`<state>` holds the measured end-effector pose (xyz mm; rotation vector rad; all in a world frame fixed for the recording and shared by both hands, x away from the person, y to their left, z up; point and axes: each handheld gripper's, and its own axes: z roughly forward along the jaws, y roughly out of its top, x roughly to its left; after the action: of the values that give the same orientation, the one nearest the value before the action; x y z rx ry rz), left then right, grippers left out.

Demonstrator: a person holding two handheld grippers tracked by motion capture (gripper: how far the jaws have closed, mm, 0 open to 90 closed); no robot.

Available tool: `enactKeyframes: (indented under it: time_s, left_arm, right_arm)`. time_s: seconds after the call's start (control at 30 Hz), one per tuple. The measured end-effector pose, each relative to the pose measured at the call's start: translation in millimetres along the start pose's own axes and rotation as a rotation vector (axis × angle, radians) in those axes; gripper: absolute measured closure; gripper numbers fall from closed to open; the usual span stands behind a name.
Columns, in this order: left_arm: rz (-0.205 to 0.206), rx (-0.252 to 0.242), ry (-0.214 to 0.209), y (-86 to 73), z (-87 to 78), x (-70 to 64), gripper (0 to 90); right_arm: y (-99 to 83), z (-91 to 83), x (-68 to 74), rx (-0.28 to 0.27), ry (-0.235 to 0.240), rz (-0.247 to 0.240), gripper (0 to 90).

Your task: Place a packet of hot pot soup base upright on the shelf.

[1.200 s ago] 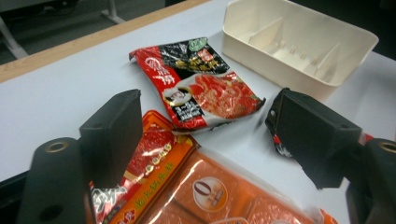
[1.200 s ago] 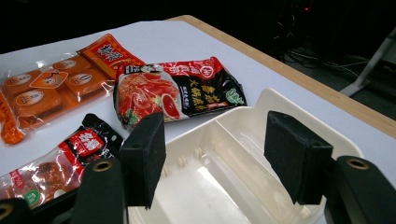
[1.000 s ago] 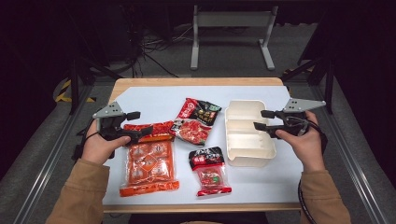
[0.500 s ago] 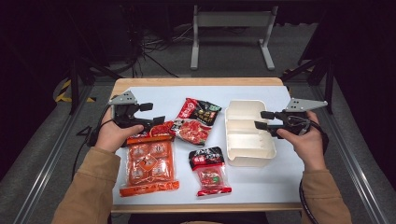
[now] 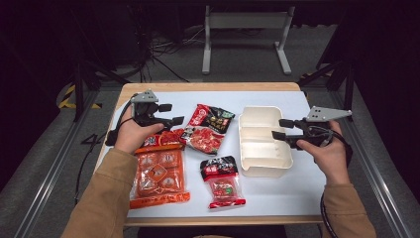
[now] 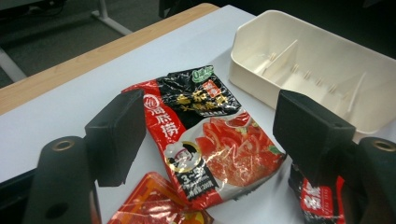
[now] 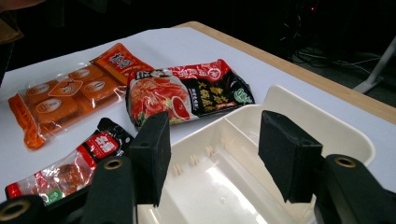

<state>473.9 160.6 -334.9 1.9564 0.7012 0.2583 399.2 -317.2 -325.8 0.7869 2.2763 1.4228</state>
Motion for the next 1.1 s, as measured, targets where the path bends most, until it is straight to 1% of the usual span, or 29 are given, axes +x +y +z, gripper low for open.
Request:
enactKeyframes:
  time_s: [0.03, 0.07, 0.1, 0.13, 0.2, 0.27, 0.33, 0.37, 0.4, 0.47, 0.5, 0.57, 0.63, 0.67, 0.7, 0.8, 0.83, 0.9, 0.97, 1.0, 1.03, 1.07, 1.1]
  left_arm:
    - [-0.002, 0.000, 0.000, 0.7, 1.7, 0.9, 27.3]
    - [-0.009, 0.000, -0.007, 1.5, 5.1, 2.4, 28.1]
    - [-0.007, 0.001, -0.007, 2.2, 7.1, 4.0, 30.0]
    - [-0.012, 0.004, 0.001, 3.2, 12.6, 6.7, 30.6]
    - [-0.012, 0.007, 0.001, 3.5, 15.4, 8.1, 31.0]
    - [-0.030, 0.016, -0.002, 4.1, 21.5, 10.7, 31.9]
    - [-0.040, 0.028, -0.012, 3.8, 28.0, 13.5, 32.6]
    - [-0.039, 0.050, -0.006, 3.8, 30.7, 14.8, 32.7]
    - [-0.038, 0.060, 0.004, 3.5, 34.2, 16.2, 32.7]
    - [-0.043, 0.064, 0.002, 3.7, 39.5, 18.1, 32.3]
    - [-0.043, 0.064, 0.002, 3.7, 39.5, 18.1, 31.7]
    - [-0.047, 0.061, 0.011, 4.7, 46.2, 19.5, 29.8]
    - [-0.048, 0.062, 0.016, 4.9, 49.3, 20.3, 29.6]
    - [-0.063, 0.060, 0.018, 4.3, 53.6, 22.4, 29.5]
    - [-0.063, 0.060, 0.018, 4.3, 53.6, 22.4, 29.5]
    - [-0.109, 0.044, 0.008, 1.5, 61.7, 27.8, 29.3]
    - [-0.117, 0.043, 0.011, 0.6, 63.6, 29.1, 29.6]
    - [-0.113, 0.057, 0.018, -1.7, 68.5, 33.3, 32.7]
    - [-0.129, 0.053, 0.024, -4.1, 73.2, 36.4, 34.3]
    - [-0.131, 0.051, 0.027, -5.2, 75.6, 37.9, 34.8]
    - [-0.142, 0.065, 0.025, -6.7, 78.8, 38.7, 35.7]
    - [-0.143, 0.073, 0.029, -8.2, 82.2, 39.3, 36.6]
    - [-0.143, 0.094, 0.026, -10.0, 86.0, 39.9, 38.2]
  right_arm:
    - [-0.8, -0.9, 0.6, 0.010, -0.014, -0.001, 39.1]
    - [-1.3, -1.4, 0.9, 0.016, -0.016, -0.002, 39.1]
    - [-2.5, -3.4, 1.7, 0.013, -0.021, -0.002, 38.9]
    - [-2.9, -4.5, 1.9, 0.011, -0.025, 0.000, 38.5]
    - [-3.3, -5.6, 1.9, 0.010, -0.025, 0.004, 38.4]
    - [-4.5, -7.9, 2.4, 0.010, -0.027, 0.011, 39.4]
    - [-5.5, -9.7, 2.2, 0.010, -0.029, 0.019, 39.5]
    - [-5.8, -10.7, 1.9, 0.005, -0.030, 0.022, 39.5]
    - [-5.9, -11.3, 1.5, 0.002, -0.030, 0.025, 39.5]
    - [-5.6, -11.5, 0.9, -0.002, -0.029, 0.026, 39.5]
    - [-5.6, -11.5, 0.9, -0.002, -0.029, 0.026, 39.5]
    - [-5.5, -10.1, 0.0, 0.003, -0.028, 0.025, 39.5]
    - [-5.6, -9.4, -0.3, 0.003, -0.025, 0.029, 39.7]
    - [-5.8, -8.0, -0.6, 0.007, -0.022, 0.034, 39.8]
    - [-5.8, -8.0, -0.6, 0.007, -0.022, 0.034, 39.8]
    - [-5.2, -6.9, -0.8, 0.006, -0.018, 0.032, 40.1]
    - [-4.7, -7.2, -0.6, 0.006, -0.018, 0.029, 40.1]
    - [-3.9, -8.3, -0.4, -0.001, -0.017, 0.028, 40.4]
    - [-3.5, -9.7, -0.4, -0.006, -0.018, 0.032, 40.2]
    - [-3.4, -10.2, -0.5, -0.008, -0.020, 0.032, 40.1]
    - [-3.5, -10.6, -0.5, -0.009, -0.019, 0.032, 40.0]
    - [-3.5, -10.8, -0.4, -0.009, -0.018, 0.031, 39.7]
    - [-3.6, -10.9, -0.2, -0.009, -0.020, 0.029, 39.4]
